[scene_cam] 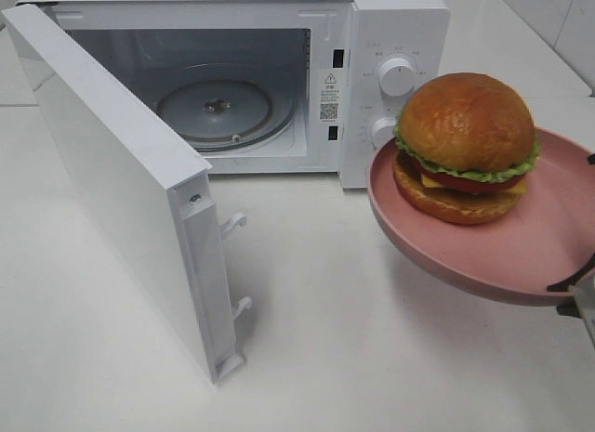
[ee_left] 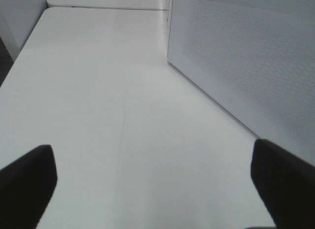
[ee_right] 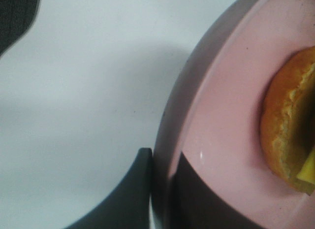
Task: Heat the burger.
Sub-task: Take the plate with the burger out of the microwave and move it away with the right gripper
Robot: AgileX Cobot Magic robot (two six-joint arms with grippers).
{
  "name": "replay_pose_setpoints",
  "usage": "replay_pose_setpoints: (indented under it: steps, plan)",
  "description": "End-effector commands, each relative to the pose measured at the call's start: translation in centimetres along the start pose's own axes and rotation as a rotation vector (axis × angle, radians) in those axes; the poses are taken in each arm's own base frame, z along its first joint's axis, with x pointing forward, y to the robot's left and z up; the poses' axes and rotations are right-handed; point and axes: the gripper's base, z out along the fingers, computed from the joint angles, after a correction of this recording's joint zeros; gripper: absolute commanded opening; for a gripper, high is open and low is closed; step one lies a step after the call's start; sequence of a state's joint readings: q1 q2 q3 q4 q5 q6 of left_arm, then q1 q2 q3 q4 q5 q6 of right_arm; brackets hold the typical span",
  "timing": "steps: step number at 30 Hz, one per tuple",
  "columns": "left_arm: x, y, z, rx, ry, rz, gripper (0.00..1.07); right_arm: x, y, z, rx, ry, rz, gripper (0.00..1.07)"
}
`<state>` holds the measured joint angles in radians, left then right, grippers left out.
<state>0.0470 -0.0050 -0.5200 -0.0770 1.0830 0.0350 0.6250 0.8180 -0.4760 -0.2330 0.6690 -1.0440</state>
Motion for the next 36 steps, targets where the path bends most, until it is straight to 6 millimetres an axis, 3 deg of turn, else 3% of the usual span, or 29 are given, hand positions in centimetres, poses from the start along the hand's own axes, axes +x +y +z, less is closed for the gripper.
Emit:
replay_pose_setpoints:
  steps: [1, 10, 19, 29, 34, 36]
  plan:
    - [0.1, 0.0, -0.1, -0.003, -0.023, -0.006, 1.00, 0.7, -0.2, -0.8, 0.056, 0.050, 0.080, 0.00]
    - [0.1, 0.0, -0.1, -0.003, -0.023, -0.006, 1.00, 1.7, 0.1, -0.9, 0.052, 0.157, 0.266, 0.00]
    - [0.1, 0.0, -0.1, -0.003, -0.023, -0.006, 1.00, 3.2, 0.2, -1.2, 0.110, 0.315, 0.562, 0.00]
    - [0.1, 0.0, -0.1, -0.003, -0.023, -0.006, 1.00, 3.7, 0.0, -1.3, 0.175, 0.366, 0.796, 0.00]
    - [0.1, 0.0, -0.1, -0.003, -0.023, -0.006, 1.00, 3.8, 0.0, -0.1, 0.148, 0.483, 0.897, 0.00]
    - [0.1, 0.0, -0.1, -0.003, -0.023, -0.006, 1.00, 3.6, -0.3, 1.2, 0.150, 0.551, 0.976, 0.00]
